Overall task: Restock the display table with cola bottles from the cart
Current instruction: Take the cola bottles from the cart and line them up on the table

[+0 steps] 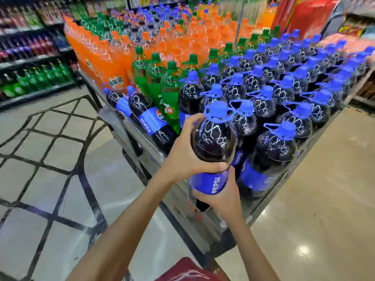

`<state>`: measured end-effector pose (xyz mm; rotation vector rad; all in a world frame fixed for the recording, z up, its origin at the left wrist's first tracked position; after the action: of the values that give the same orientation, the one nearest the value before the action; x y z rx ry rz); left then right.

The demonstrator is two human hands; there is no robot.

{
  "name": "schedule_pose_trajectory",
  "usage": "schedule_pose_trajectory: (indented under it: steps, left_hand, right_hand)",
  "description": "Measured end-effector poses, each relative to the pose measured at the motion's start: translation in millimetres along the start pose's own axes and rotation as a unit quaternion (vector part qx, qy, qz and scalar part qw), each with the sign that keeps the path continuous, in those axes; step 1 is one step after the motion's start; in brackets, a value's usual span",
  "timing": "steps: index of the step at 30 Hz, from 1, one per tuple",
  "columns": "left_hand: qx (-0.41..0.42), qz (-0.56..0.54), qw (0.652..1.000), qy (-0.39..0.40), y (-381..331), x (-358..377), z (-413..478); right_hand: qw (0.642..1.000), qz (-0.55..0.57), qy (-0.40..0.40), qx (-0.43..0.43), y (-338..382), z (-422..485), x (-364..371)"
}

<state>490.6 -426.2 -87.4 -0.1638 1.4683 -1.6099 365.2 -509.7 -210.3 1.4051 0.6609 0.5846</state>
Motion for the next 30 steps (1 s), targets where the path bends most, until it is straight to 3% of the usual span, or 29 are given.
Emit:
schedule_pose_trajectory:
  steps: [19,30]
  left_hand:
    - [0.099,-0.066,0.975,0.190,36,20,63]
    - [0.115,-0.048,0.964,0.234,57,25,60]
  right_hand:
    - [0.980,-0.033,-0.192,-0.027,-11,35,14]
    - [0.968,-0.057,-0.244,-0.003,-30,25,22]
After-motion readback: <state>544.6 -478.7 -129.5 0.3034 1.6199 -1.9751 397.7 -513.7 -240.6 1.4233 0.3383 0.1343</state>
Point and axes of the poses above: each hand's wrist, its own z-axis towards the middle knuckle, its own x-axis out of the palm, y = z × x, the point moved 8 cm from there along z, towards the middle knuckle, and after that the axes turned 11 degrees about z, right-handed, at the moved point
